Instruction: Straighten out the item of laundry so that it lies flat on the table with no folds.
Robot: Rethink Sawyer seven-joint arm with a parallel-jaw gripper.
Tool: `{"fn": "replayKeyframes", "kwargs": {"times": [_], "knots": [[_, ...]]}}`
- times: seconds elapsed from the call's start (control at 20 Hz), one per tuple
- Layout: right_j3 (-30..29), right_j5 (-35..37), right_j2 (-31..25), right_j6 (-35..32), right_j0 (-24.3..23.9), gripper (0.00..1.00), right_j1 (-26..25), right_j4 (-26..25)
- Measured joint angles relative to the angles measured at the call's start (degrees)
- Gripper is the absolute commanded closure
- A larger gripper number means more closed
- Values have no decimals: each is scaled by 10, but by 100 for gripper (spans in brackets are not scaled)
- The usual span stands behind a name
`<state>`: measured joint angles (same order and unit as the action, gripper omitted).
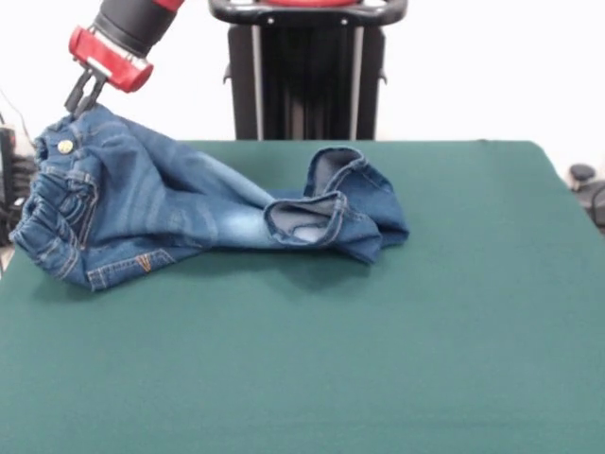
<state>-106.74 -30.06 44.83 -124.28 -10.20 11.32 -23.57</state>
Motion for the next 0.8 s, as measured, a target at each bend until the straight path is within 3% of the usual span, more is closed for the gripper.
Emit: {"fn": "replayKeyframes", "kwargs": {"times": [0.4,0.8], "knots": [[13,-23,3,0,-3,100,-84,27],[23,-23,4,0,-15,100,-109,26]]}}
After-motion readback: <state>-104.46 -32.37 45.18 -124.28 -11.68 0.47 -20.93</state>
